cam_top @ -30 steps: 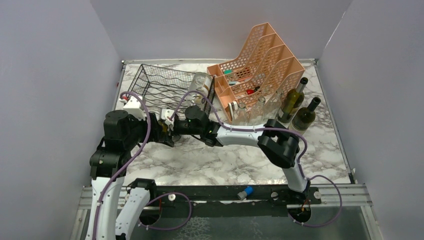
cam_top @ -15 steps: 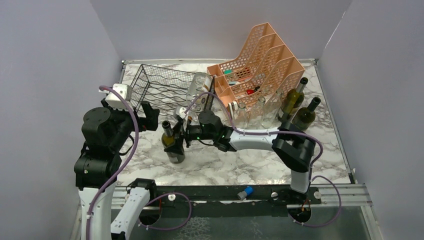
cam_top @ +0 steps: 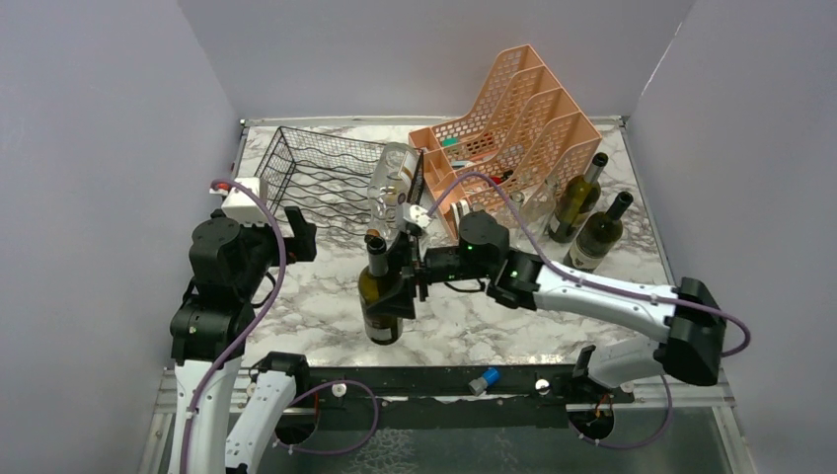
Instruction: Take the wine bottle off the wine rack
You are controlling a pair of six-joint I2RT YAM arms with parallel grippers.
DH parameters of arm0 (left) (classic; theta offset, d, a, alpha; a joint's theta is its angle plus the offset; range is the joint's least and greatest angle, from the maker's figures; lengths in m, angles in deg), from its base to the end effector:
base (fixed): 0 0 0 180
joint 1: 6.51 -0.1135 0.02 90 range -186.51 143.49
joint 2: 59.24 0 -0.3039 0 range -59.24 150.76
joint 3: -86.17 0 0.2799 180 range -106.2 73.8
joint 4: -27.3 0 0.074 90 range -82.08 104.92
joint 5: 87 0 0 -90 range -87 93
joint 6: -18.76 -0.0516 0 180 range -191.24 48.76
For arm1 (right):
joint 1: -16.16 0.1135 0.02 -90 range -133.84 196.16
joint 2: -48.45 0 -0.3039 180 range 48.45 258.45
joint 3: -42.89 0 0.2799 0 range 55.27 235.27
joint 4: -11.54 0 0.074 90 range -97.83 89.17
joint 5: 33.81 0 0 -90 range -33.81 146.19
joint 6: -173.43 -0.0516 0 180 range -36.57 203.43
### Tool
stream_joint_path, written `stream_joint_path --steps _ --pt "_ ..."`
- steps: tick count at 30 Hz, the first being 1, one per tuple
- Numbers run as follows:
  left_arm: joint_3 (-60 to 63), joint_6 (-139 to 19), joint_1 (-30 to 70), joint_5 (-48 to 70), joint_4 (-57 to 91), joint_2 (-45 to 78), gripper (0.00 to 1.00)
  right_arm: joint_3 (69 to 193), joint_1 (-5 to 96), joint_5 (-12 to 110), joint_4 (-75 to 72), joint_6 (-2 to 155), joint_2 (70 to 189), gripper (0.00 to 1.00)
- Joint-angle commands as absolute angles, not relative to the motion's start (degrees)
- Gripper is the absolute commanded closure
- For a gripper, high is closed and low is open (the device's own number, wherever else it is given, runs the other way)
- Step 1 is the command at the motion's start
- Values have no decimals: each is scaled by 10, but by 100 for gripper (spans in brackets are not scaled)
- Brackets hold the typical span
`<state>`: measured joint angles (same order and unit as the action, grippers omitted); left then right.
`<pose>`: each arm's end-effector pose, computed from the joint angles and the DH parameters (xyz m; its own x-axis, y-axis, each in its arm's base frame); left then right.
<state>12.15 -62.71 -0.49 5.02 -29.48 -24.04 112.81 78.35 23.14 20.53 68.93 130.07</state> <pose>0.1084 -0.0133 0.4254 -0.3238 -0.1149 -0.9391 0.0911 0.9842 -0.1518 0.1463 0.3377 0.3519 -0.2706 -0.0632 -0.9606 -0.9583 -0.0774 0.2751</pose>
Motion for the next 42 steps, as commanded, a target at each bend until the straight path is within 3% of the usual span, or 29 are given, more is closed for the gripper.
stream_joint_path --steps 1,14,34,42 --pt "149 -596 -3 35 -249 -245 2 1119 787 282 81 705 1208 41" --pt "196 -581 -4 31 -225 -229 2 1088 785 568 -195 685 1051 40" --pt "208 -567 -3 27 -214 -227 2 1023 744 857 -314 533 931 41" --pt "208 -567 -3 30 -214 -229 2 1017 743 934 -341 511 938 43"
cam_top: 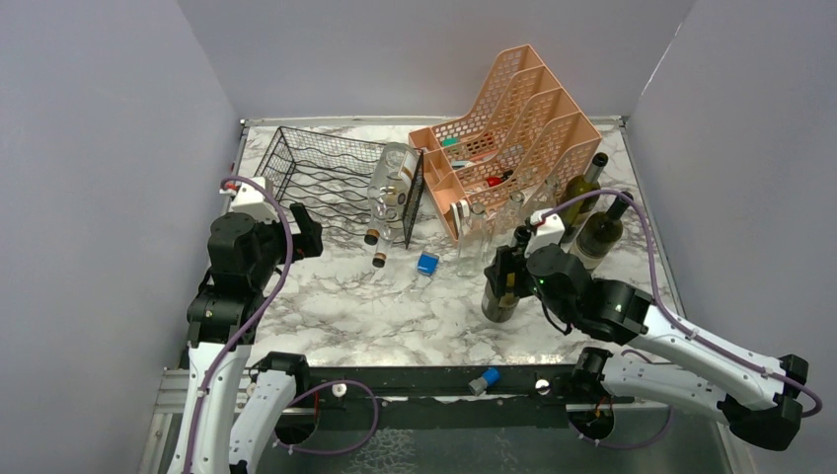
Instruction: Take the wine bottle off the wine rack
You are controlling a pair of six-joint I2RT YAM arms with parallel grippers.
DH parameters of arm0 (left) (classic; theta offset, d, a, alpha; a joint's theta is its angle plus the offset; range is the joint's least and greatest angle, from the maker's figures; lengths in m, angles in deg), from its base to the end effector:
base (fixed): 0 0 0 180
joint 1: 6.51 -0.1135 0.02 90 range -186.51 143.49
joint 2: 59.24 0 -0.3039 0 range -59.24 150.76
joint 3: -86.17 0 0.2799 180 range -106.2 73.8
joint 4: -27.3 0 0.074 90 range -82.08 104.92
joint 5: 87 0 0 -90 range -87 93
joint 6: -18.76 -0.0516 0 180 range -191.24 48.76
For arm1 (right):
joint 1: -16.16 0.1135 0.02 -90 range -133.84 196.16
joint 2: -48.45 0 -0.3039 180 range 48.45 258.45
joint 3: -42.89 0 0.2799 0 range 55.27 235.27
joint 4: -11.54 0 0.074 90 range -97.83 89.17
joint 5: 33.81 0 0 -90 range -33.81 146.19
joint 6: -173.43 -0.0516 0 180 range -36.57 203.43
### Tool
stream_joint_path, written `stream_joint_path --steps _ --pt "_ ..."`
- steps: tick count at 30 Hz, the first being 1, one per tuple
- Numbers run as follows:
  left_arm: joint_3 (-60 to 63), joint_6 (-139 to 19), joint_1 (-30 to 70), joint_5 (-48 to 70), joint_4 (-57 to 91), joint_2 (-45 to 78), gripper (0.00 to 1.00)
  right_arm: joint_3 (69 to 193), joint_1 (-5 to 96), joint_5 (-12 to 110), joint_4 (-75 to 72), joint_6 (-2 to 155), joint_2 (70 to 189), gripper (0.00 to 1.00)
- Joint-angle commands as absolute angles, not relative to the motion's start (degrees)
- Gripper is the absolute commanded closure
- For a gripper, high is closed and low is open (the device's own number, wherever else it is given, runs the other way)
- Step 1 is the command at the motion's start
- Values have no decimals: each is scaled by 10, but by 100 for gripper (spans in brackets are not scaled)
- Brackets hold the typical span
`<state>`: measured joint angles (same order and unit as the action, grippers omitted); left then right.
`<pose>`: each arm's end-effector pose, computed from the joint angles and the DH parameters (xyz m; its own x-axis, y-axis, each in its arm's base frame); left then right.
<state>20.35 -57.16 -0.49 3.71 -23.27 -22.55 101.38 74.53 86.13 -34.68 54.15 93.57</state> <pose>0.1369 -0.0151 0.3854 -0.3809 -0.2044 -0.9017 0.0244 0.9727 -0.2308 0.1151 0.1377 0.3292 -0.5014 -0.0060 -0.8652 -0.3126 0.9337 0.1747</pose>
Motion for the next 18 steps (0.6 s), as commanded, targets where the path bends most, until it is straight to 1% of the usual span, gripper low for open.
stream_joint_path --steps 1,6,10,18 --pt "208 -567 -3 30 -214 -229 2 1017 743 940 -346 504 940 43" --pt "208 -567 -3 28 -214 -228 2 1018 742 981 -373 475 947 44" --pt "211 -564 -3 29 -210 -228 2 1009 729 1035 -359 470 955 46" --pt "214 -565 -4 32 -206 -229 2 973 623 1009 -252 511 983 46"
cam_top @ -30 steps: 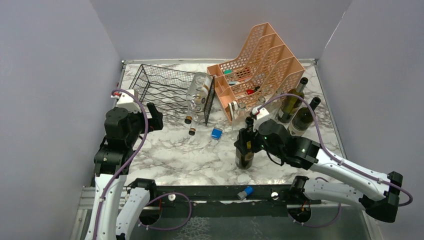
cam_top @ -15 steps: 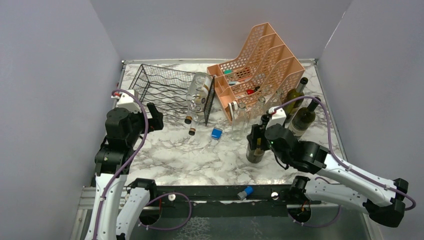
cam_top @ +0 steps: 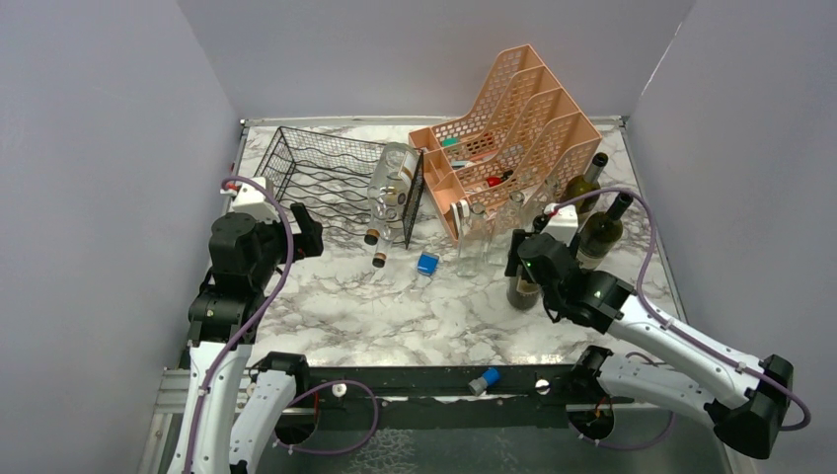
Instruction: Take the wine bottle off the wine rack
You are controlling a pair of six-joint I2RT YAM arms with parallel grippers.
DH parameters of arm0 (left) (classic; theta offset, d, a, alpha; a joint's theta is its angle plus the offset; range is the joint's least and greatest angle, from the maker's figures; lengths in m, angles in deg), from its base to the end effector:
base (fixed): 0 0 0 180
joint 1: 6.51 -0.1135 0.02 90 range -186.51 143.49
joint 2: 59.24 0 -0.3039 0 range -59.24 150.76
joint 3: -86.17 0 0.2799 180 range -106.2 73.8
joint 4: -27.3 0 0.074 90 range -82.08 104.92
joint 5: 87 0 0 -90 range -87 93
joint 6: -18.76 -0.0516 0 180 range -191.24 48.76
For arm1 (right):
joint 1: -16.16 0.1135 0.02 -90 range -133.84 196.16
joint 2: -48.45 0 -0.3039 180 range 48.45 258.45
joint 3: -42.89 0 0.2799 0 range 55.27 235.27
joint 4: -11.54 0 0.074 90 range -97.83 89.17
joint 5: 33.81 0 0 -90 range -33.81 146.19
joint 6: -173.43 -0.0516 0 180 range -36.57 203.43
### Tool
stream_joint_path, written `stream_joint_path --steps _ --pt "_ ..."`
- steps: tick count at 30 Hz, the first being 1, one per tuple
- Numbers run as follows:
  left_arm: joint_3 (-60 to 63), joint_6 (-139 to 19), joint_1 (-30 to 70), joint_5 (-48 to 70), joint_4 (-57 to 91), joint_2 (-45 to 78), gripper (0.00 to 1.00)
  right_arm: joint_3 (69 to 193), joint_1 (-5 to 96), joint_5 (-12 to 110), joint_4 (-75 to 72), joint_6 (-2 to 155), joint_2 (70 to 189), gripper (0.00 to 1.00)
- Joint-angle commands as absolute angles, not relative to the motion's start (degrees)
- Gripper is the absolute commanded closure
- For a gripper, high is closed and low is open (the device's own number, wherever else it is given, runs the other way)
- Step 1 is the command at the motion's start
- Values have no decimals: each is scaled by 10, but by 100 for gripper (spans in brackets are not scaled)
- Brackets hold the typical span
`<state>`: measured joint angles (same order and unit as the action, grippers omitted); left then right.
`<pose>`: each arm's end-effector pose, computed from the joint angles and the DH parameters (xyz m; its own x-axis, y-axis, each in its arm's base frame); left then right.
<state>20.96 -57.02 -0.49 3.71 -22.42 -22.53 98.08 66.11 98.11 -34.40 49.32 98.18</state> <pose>0.1386 -0.0153 0.3833 -0.3775 -0.2072 -0.9025 0.0244 0.9721 -0.2333 0.1472 0.1215 0.2990 -0.4819 0.0752 -0.8730 0.0334 0.9972 0.0675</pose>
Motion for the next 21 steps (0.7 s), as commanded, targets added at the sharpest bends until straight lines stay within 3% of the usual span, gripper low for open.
stream_joint_path --steps 1,21 --pt "214 -565 -4 31 -206 -229 2 969 616 1011 -236 519 983 46" --pt "220 -562 -4 31 -199 -223 2 876 569 1101 -96 574 959 46"
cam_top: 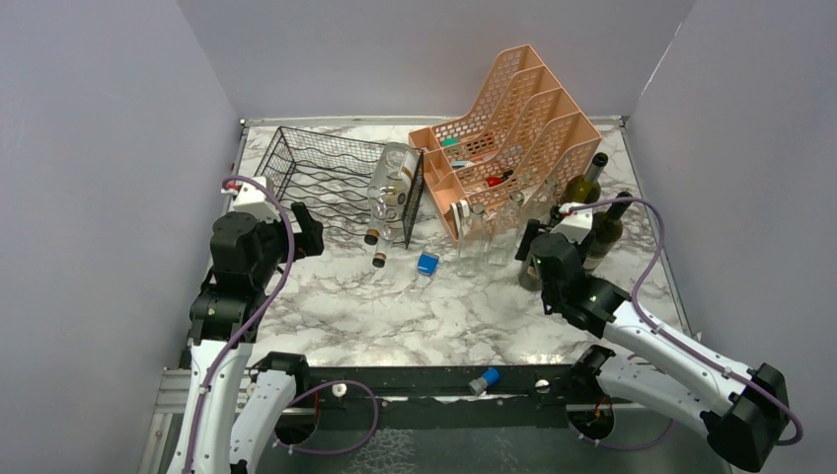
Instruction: Take the wine bottle off the wine rack
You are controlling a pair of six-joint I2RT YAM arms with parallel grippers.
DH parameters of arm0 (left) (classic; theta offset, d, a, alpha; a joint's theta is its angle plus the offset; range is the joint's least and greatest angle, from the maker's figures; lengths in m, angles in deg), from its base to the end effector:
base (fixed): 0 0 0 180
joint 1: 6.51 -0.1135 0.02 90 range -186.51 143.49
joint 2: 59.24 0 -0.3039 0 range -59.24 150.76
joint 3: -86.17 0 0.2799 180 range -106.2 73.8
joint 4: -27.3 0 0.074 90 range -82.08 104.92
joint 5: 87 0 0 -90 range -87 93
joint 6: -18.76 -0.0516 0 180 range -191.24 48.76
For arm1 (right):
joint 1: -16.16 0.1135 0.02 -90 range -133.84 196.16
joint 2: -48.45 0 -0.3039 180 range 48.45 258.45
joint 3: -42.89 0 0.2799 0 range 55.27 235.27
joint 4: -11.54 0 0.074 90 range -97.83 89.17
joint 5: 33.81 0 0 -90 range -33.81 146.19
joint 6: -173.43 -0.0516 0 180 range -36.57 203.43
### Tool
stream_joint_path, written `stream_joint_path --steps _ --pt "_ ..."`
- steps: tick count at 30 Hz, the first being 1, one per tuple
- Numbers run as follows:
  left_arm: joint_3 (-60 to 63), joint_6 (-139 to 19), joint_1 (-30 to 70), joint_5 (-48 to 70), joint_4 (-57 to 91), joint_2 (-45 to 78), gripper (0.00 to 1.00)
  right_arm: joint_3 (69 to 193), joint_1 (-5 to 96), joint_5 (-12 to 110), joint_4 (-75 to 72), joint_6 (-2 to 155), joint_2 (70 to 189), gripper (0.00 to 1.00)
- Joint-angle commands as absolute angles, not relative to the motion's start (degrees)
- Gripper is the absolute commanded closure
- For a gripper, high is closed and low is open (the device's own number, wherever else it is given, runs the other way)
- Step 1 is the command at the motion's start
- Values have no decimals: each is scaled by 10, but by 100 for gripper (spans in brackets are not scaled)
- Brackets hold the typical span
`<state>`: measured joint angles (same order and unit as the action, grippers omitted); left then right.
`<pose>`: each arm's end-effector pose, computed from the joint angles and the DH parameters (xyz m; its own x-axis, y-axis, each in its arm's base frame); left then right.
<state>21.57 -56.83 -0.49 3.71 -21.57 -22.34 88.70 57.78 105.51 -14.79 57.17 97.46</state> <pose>0.1411 -0.0155 0.3807 -0.3768 -0.2105 -0.9021 0.0233 0.9714 -0.2364 0.1709 0.0995 0.2742 -0.3037 0.1159 -0.9457 0.2171 0.9749 0.0498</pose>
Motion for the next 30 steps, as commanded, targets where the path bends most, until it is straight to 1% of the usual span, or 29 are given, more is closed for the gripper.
stream_joint_path --steps 1,6,9,10,14,17,21,24,30 --pt "220 -562 -4 32 -199 -223 2 874 567 1101 -97 569 958 46" --pt "220 -562 -4 33 -198 -222 2 875 560 1106 -123 541 961 46" --pt "223 -560 -4 36 -197 -221 2 875 559 1108 -135 532 960 42" --pt "223 -558 -4 37 -196 -220 2 875 558 1104 -138 532 959 39" --pt "225 -557 -4 43 -193 -218 2 883 558 1079 -168 519 946 18" --pt "225 -553 -4 46 -192 -213 2 895 559 1066 -190 512 933 12" --pt "220 -547 -4 61 -185 -207 2 920 558 1057 -228 508 922 0" --pt "213 -540 -4 70 -182 -202 2 942 559 1036 -265 501 909 0" --pt "163 -532 -3 66 -167 -173 1 1019 559 997 -394 457 857 0"
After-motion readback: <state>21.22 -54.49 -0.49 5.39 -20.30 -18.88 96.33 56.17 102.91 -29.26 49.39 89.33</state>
